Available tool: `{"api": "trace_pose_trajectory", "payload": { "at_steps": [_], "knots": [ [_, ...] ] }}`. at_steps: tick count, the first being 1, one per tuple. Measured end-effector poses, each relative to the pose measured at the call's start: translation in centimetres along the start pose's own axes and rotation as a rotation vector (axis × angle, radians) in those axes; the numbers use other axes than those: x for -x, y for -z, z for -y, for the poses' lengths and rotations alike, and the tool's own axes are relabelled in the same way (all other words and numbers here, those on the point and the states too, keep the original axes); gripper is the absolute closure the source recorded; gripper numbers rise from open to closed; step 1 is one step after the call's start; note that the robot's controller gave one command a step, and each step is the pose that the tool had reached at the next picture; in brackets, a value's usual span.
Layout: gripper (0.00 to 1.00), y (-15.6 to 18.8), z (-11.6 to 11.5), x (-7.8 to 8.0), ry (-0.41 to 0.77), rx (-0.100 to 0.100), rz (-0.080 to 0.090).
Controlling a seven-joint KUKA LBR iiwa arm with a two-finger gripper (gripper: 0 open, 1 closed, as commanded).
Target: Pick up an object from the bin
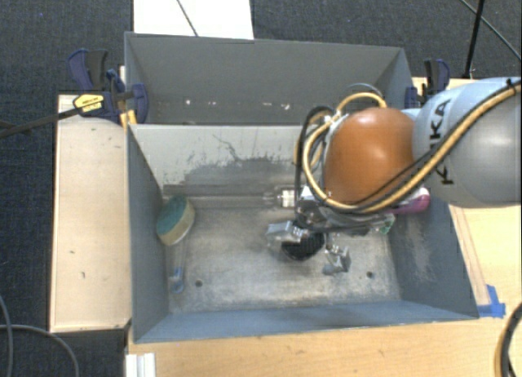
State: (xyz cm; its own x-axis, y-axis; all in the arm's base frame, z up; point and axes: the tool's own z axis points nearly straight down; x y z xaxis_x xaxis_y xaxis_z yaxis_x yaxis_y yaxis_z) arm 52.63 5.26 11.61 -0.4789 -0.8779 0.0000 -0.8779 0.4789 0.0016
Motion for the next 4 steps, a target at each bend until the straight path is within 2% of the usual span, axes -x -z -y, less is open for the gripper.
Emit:
{"api": "trace_pose_trajectory", "payload": {
  "at_steps": [1,2,3,4],
  "knots": [
    [0.00,-0.3,1.9,1.0,0.100,-0.004,0.004],
    [0.00,7.7,-0.8,2.3,0.358,-0.007,0.005],
    [0.00,2.1,-0.4,-0.3,0.336,0.003,-0.001],
    [0.00,1.9,4.1,3.6,0.478,-0.005,0.003]
  ]
}}
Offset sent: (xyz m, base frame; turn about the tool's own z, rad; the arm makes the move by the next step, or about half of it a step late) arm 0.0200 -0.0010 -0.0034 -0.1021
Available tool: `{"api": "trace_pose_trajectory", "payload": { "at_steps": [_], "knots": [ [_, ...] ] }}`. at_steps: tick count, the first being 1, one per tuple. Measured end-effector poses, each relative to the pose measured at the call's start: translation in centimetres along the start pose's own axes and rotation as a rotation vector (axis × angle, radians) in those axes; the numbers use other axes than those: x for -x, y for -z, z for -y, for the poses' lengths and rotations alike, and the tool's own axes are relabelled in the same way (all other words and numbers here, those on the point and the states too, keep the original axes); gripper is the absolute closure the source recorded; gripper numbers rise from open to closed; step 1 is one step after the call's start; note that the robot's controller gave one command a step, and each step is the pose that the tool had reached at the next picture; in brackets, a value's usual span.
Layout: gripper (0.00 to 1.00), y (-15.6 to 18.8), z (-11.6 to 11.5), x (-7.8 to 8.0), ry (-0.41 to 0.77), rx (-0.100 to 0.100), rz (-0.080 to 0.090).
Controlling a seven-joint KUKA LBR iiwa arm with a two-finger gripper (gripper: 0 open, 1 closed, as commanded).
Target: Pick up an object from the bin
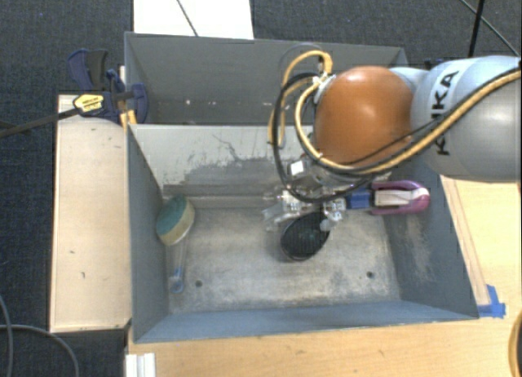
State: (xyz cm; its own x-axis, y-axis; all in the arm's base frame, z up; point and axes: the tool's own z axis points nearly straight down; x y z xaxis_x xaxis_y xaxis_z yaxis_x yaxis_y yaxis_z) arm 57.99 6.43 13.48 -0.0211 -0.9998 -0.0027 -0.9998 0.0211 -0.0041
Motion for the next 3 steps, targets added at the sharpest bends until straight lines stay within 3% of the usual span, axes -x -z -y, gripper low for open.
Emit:
{"api": "trace_pose_trajectory", "payload": {
  "at_steps": [1,2,3],
  "knots": [
    [0.00,-5.1,-1.8,-1.2,0.139,0.005,-0.002],
    [1.00,-4.9,-1.6,-1.2,0.133,0.001,-0.001],
    [1.00,8.1,-0.8,-0.8,0.078,-0.004,-0.001]
  ]
}}
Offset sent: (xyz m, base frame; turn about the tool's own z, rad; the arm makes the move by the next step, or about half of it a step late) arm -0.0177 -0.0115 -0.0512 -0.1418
